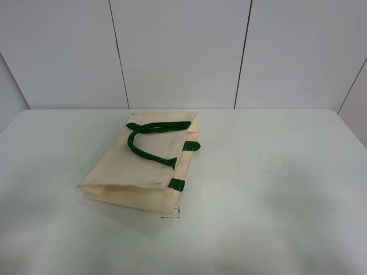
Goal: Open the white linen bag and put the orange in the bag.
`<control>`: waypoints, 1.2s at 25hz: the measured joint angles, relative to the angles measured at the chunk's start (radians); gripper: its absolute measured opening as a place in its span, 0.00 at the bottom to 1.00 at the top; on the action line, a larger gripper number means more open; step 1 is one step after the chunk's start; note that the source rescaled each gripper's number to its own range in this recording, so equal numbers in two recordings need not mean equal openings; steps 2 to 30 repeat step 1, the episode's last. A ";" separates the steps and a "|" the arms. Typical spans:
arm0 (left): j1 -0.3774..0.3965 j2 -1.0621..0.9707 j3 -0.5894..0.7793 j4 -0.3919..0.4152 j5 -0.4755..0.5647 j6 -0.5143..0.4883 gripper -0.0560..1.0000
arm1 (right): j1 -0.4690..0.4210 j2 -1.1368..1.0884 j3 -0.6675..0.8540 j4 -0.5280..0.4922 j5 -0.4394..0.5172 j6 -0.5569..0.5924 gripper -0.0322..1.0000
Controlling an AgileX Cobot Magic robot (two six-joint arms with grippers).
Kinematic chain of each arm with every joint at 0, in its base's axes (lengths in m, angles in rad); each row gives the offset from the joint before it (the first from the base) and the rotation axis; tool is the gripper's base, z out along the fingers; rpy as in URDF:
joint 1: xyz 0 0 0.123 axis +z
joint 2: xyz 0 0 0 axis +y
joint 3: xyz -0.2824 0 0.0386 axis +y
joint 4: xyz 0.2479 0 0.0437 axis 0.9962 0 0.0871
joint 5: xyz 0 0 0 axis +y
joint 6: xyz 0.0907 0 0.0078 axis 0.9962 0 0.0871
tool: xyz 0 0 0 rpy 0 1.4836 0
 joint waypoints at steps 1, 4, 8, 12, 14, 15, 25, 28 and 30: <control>0.000 0.000 0.000 0.000 0.000 0.000 0.96 | 0.000 0.000 0.000 0.000 0.000 0.000 1.00; 0.000 0.000 0.000 0.000 0.000 0.000 0.96 | 0.000 0.000 0.000 0.000 0.000 0.000 1.00; 0.000 0.000 0.000 0.000 0.000 0.000 0.96 | 0.000 0.000 0.000 0.000 0.000 0.000 1.00; 0.000 0.000 0.000 0.000 0.000 0.000 0.96 | 0.000 0.000 0.000 0.000 0.000 0.000 1.00; 0.000 0.000 0.000 0.000 0.000 0.000 0.96 | 0.000 0.000 0.000 0.000 0.000 0.000 1.00; 0.000 0.000 0.000 0.000 0.000 0.000 0.96 | 0.000 0.000 0.000 0.000 0.000 0.000 1.00; 0.000 0.000 0.000 0.000 0.000 0.000 0.96 | 0.000 0.000 0.000 0.000 0.000 0.000 1.00; 0.000 0.000 0.000 0.000 0.000 0.000 0.96 | 0.000 0.000 0.000 0.000 0.000 0.000 1.00; 0.000 0.000 0.000 0.000 0.000 0.000 0.96 | 0.000 0.000 0.000 0.000 0.000 0.000 1.00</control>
